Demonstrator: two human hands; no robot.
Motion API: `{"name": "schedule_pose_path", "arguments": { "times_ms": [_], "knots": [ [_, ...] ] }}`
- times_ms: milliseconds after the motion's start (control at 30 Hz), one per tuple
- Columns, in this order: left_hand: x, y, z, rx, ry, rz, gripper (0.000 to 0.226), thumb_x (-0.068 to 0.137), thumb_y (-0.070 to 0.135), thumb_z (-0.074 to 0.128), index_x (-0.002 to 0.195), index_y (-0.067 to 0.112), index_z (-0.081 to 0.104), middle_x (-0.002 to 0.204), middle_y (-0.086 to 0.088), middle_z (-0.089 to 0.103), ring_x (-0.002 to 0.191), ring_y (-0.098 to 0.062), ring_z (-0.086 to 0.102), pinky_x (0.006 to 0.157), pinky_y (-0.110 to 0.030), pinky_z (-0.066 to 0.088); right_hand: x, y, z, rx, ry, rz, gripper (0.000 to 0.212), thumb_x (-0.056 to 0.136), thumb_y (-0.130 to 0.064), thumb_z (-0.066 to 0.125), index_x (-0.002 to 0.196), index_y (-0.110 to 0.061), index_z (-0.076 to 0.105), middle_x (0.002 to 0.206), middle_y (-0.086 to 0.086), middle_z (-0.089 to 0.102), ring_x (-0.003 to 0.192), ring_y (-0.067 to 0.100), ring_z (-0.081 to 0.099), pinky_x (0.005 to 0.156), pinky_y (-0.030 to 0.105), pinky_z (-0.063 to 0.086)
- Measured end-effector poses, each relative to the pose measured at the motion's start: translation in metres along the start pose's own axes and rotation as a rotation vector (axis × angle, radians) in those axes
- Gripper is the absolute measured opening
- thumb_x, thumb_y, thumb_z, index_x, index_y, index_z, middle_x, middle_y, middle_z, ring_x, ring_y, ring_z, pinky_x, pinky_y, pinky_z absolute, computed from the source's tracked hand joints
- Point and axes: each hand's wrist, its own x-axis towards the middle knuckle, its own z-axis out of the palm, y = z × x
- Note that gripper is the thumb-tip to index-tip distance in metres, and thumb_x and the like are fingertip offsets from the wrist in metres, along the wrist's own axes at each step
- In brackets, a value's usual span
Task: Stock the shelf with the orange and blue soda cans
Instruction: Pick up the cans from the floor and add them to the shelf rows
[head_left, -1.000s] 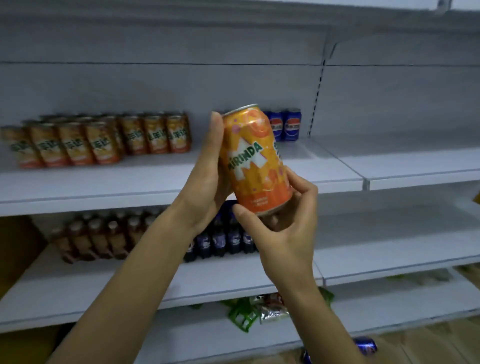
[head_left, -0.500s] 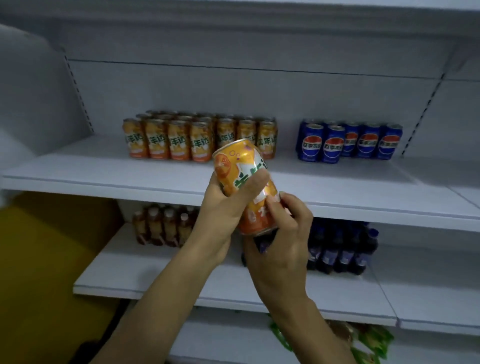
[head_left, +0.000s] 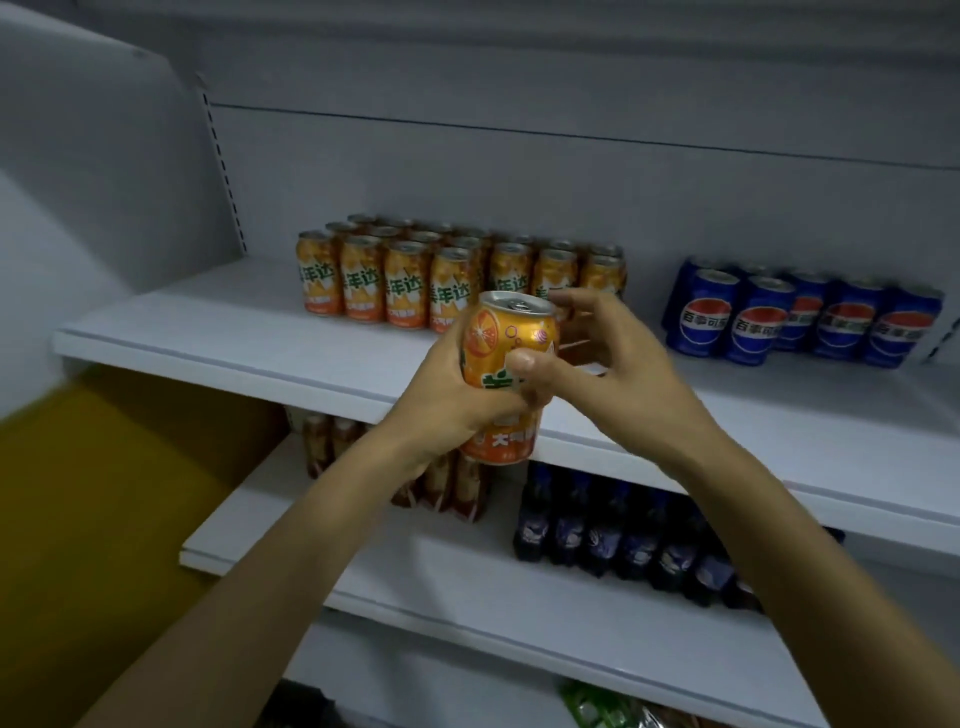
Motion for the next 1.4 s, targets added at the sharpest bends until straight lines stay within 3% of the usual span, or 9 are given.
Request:
{"name": "schedule_pose_path", "arguments": {
  "times_ms": [167,367,467,633,800,900,1100,1300,1400],
  "knots": [
    [0.033,-0.015,-0.011,0.0,-0.076,0.048,0.073,0.067,-0.006,0.073,0.128,0.018,0.041,0.108,0.001,0.062,0.092,0.0,0.065,0.071,-0.012,0.05,0.034,0.001,0.007,-0.171,0.017,0.052,0.062,0.064,-0.056,0.075,0.115,-0.03,0.052,0.102,-0.015,0.062,0.094,0.003,0.06,0.084,0.033,0.054],
    [0.092,-0.032,-0.023,-0.005,-0.217,0.115,0.083,0.07,-0.001,0.078,0.134,0.026,0.034,0.114,0.012,0.057,0.097,0.008,0.061,0.073,-0.009,0.049,0.078,0.013,0.013,-0.184,0.183,0.151,0.064,0.063,-0.051,0.079,0.116,-0.028,0.053,0.103,-0.012,0.062,0.093,0.009,0.062,0.083,0.037,0.056],
    [0.119,-0.039,-0.041,0.155,-0.254,0.156,0.102,0.07,0.018,0.08,0.148,0.031,0.015,0.126,0.024,0.045,0.103,0.019,0.051,0.081,-0.005,0.047,0.107,0.029,0.023,-0.125,0.272,0.195,0.072,0.056,-0.049,0.081,0.119,-0.024,0.055,0.108,-0.009,0.065,0.095,0.01,0.065,0.085,0.037,0.056],
    [0.161,-0.048,-0.085,0.654,-0.246,0.36,0.12,0.061,0.045,0.084,0.151,0.032,0.006,0.153,0.009,0.028,0.133,-0.002,0.03,0.102,-0.018,0.03,0.158,0.068,0.048,-0.121,0.339,0.226,0.067,0.06,-0.033,0.084,0.121,-0.021,0.059,0.108,-0.005,0.069,0.096,0.011,0.065,0.086,0.037,0.055],
    [0.179,-0.074,-0.113,0.862,-0.19,0.65,0.083,0.066,0.04,0.082,0.137,0.019,0.044,0.133,-0.006,0.05,0.121,-0.023,0.044,0.099,-0.031,0.041,0.196,0.099,0.062,-0.102,0.406,0.338,0.079,0.059,-0.038,0.084,0.13,-0.022,0.053,0.122,-0.002,0.063,0.108,0.016,0.061,0.092,0.038,0.053],
    [0.189,-0.094,-0.126,1.021,-0.263,0.835,0.054,0.069,0.03,0.076,0.119,0.014,0.061,0.114,-0.008,0.061,0.103,-0.029,0.056,0.08,-0.041,0.052,0.213,0.101,0.064,-0.17,0.358,0.356,0.063,0.071,-0.034,0.081,0.126,-0.017,0.055,0.121,-0.003,0.059,0.108,0.011,0.056,0.095,0.03,0.049],
    [0.213,-0.099,-0.13,1.193,-0.223,0.973,0.049,0.07,0.026,0.064,0.117,0.012,0.064,0.117,-0.006,0.064,0.108,-0.026,0.05,0.085,-0.037,0.036,0.197,0.122,0.077,-0.108,0.396,0.405,0.084,0.06,-0.031,0.089,0.131,-0.021,0.044,0.12,-0.009,0.059,0.109,0.011,0.058,0.093,0.035,0.052],
    [0.239,-0.088,-0.115,1.224,-0.32,0.837,0.042,0.082,0.035,0.059,0.117,0.011,0.064,0.114,-0.011,0.067,0.105,-0.033,0.059,0.099,-0.042,0.036,0.179,0.143,0.105,-0.284,0.428,0.431,0.072,0.068,-0.037,0.084,0.126,-0.015,0.048,0.113,0.004,0.066,0.099,0.022,0.064,0.084,0.042,0.054],
    [0.241,-0.086,-0.111,1.195,-0.328,0.813,0.038,0.076,0.03,0.061,0.105,0.008,0.069,0.099,-0.014,0.071,0.088,-0.036,0.065,0.086,-0.044,0.049,0.181,0.149,0.099,-0.299,0.407,0.412,0.065,0.069,-0.037,0.082,0.122,-0.014,0.052,0.107,0.003,0.068,0.094,0.02,0.065,0.082,0.043,0.054]
  ]
}}
